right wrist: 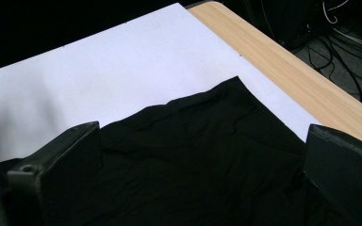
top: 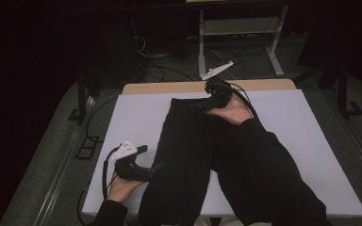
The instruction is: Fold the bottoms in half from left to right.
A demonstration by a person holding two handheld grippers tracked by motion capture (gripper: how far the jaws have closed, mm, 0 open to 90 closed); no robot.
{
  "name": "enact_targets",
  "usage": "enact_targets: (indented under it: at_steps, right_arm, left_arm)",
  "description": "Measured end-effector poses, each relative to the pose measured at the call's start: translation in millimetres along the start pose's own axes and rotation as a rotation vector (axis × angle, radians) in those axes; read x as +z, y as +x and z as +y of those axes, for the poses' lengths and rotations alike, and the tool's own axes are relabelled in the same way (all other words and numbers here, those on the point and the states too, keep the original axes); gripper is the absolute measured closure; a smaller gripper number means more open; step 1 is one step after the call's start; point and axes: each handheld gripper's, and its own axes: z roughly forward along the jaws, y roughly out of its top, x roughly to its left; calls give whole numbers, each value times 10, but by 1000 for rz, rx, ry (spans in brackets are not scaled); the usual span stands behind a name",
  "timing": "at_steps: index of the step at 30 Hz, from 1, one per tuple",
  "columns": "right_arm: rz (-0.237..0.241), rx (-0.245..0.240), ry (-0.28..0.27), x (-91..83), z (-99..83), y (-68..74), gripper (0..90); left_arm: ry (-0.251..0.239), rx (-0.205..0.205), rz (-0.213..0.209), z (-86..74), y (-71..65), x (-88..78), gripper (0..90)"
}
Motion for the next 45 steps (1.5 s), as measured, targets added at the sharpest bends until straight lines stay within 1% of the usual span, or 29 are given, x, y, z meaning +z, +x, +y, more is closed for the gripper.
enact_targets:
  at_steps: [10, 15, 19, 24, 28, 34, 37, 39, 45]
  right_arm:
    - [-5, 6, -2, 131, 99, -48, 0]
    - [-9, 21, 7, 240, 109, -72, 0]
    - [-19, 21, 2, 319, 121, -82, 0]
    - [-28, 12, 0, 434, 163, -65, 0]
    - [-23, 11, 6, 532, 198, -36, 0]
    - [-16, 3, -2, 674, 216, 4, 0]
    - [-11, 14, -4, 746, 213, 19, 0]
    - [-15, 23, 3, 803, 202, 32, 0]
    - [-1, 24, 19, 989, 141, 79, 0]
  left_arm:
    - [1, -2, -1, -2, -2, 4, 0]
    - [-1, -1, -3, -1, -8, -3, 0]
    - [-5, -5, -4, -1, -1, -6, 0]
    - [-9, -9, -6, 0, -1, -7, 0]
    - [-10, -7, -6, 2, 2, -10, 0]
    - [-13, -8, -7, 4, 4, -14, 0]
    - [-16, -8, -7, 5, 4, -16, 0]
    - [-18, -7, -7, 7, 5, -19, 0]
    - [-18, -7, -8, 11, 12, -20, 0]
